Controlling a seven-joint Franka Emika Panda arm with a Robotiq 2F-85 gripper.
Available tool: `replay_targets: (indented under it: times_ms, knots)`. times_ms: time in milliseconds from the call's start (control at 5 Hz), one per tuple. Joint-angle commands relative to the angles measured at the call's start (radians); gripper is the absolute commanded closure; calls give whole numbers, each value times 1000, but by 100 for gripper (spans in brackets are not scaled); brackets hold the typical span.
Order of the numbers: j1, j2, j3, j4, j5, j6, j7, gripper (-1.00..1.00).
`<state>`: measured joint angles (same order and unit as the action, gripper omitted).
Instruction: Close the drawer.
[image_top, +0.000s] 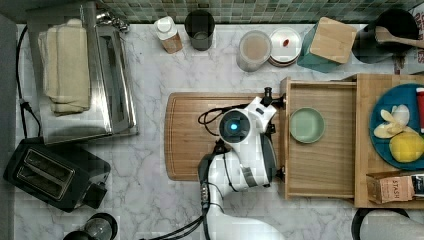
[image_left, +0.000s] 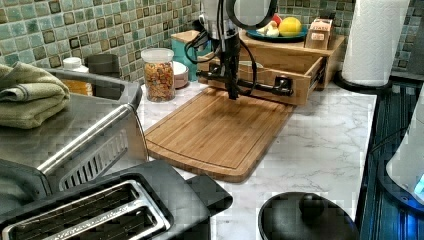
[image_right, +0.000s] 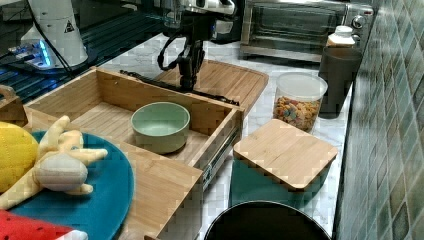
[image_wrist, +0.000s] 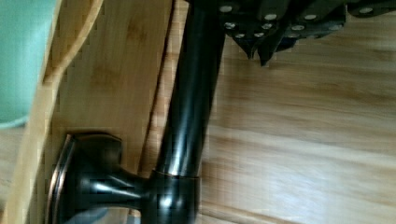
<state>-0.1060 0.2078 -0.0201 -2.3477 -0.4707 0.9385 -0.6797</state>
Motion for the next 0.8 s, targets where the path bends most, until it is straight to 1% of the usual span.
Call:
replay_targets:
  times_ms: [200, 400, 600, 800]
  knots:
    - [-189, -4, -176, 133, 102, 125, -339, 100]
    - [-326, 53, -98, 294, 138, -43, -428, 100]
    - [-325, 81, -184, 319, 225, 40, -559, 100]
    - [-392, 115, -188, 359, 278, 81, -614, 100]
